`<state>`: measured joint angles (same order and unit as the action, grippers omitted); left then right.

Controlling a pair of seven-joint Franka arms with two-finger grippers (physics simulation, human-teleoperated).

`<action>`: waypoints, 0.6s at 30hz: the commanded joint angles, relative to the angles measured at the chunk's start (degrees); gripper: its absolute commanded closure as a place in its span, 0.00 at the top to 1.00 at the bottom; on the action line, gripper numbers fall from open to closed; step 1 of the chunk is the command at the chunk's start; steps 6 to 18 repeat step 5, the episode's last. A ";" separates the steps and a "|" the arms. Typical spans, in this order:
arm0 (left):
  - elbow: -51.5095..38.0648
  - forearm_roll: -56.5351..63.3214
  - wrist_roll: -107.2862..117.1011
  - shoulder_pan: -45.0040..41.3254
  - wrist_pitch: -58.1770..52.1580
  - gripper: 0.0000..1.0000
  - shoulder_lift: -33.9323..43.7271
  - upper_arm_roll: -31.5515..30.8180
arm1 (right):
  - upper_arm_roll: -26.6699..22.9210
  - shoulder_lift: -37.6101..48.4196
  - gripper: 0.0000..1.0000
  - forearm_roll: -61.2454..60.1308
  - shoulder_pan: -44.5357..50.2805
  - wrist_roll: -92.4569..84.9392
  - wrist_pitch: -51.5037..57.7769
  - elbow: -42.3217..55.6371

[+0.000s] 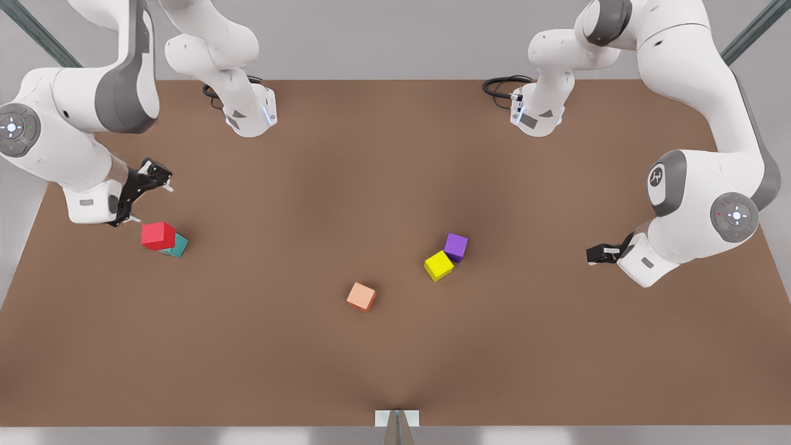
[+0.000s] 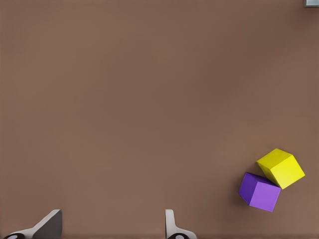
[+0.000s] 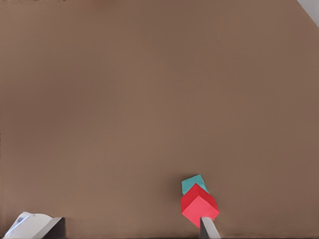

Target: Pick up red wooden cube and pass to hand red wooden cube and place in blue wooden cube

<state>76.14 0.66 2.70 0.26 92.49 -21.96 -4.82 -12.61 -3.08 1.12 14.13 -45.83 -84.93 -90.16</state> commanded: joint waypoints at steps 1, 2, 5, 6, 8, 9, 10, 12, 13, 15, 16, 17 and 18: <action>-0.03 0.04 0.11 0.00 -0.03 1.00 0.07 -0.01 | -0.14 0.27 1.00 0.28 -0.16 42.93 2.13 -0.19; -0.03 0.04 0.11 0.00 -0.03 1.00 0.07 -0.01 | -0.14 0.27 1.00 0.28 -0.16 42.85 2.04 -0.11; -0.03 0.04 0.03 0.00 -0.03 1.00 0.07 -0.01 | -0.31 0.27 1.00 -0.42 -0.25 42.76 2.04 -0.10; -0.03 0.04 0.03 0.00 -0.03 1.00 0.07 -0.01 | -0.31 0.27 1.00 -0.42 -0.25 42.76 2.04 -0.10; -0.03 0.04 0.03 0.00 -0.03 1.00 0.07 -0.01 | -0.31 0.27 1.00 -0.42 -0.25 42.76 2.04 -0.10; -0.03 0.04 0.03 0.00 -0.03 1.00 0.07 -0.01 | -0.31 0.27 1.00 -0.42 -0.25 42.76 2.04 -0.10; -0.03 0.04 0.03 0.00 -0.03 1.00 0.07 -0.01 | -0.31 0.27 1.00 -0.42 -0.25 42.76 2.04 -0.10; -0.03 0.04 0.03 0.00 -0.03 1.00 0.07 -0.01 | -0.31 0.27 1.00 -0.42 -0.25 42.76 2.04 -0.10; -0.03 0.04 0.03 0.00 -0.03 1.00 0.07 -0.01 | -0.31 0.27 1.00 -0.42 -0.25 42.76 2.04 -0.10; -0.03 0.04 0.03 0.00 -0.03 1.00 0.07 -0.01 | -0.31 0.27 1.00 -0.42 -0.25 42.76 2.04 -0.10; -0.03 0.04 0.03 0.00 -0.03 1.00 0.07 -0.01 | -0.31 0.27 1.00 -0.42 -0.25 42.76 2.04 -0.10; -0.03 0.04 0.03 0.00 -0.03 1.00 0.07 -0.01 | -0.31 0.27 1.00 -0.42 -0.25 42.76 2.04 -0.10; -0.03 0.04 0.03 0.00 -0.03 1.00 0.07 -0.01 | -0.31 0.27 1.00 -0.42 -0.25 42.76 2.04 -0.10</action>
